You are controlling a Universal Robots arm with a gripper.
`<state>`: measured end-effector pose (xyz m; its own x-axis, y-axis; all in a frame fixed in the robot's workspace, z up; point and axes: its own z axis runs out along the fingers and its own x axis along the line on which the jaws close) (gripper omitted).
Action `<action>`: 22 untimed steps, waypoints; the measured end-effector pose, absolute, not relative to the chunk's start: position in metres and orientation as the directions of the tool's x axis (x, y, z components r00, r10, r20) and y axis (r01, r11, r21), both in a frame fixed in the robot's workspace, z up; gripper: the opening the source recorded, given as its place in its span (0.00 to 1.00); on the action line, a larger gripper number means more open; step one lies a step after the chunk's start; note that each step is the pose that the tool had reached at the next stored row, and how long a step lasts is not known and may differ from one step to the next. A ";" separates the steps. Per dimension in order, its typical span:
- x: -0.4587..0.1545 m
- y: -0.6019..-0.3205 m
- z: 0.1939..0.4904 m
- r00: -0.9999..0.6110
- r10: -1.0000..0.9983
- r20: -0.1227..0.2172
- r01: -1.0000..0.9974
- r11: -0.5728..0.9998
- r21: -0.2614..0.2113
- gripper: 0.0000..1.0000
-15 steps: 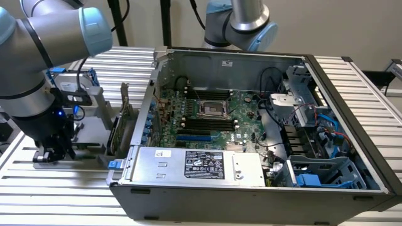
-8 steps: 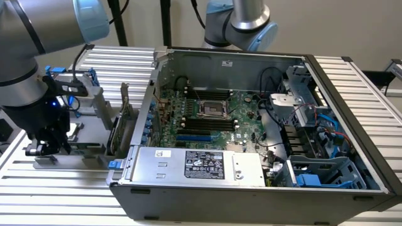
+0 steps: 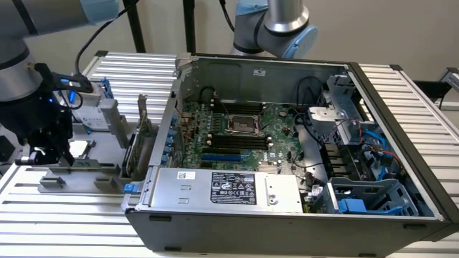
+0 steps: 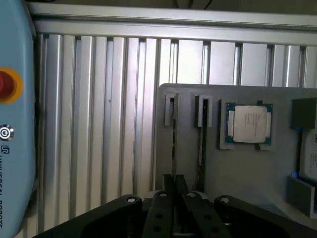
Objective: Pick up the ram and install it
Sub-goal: 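Pick up the ram and move it above insertion slot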
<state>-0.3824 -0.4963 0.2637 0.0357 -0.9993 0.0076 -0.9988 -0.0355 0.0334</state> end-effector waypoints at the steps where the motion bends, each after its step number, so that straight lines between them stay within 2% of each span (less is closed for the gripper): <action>1: -0.382 -0.496 0.268 0.036 -0.999 0.007 -0.999 -0.036 0.033 0.13; 22: -0.326 -0.496 0.351 0.063 -0.997 -0.036 -0.997 -0.065 0.031 0.13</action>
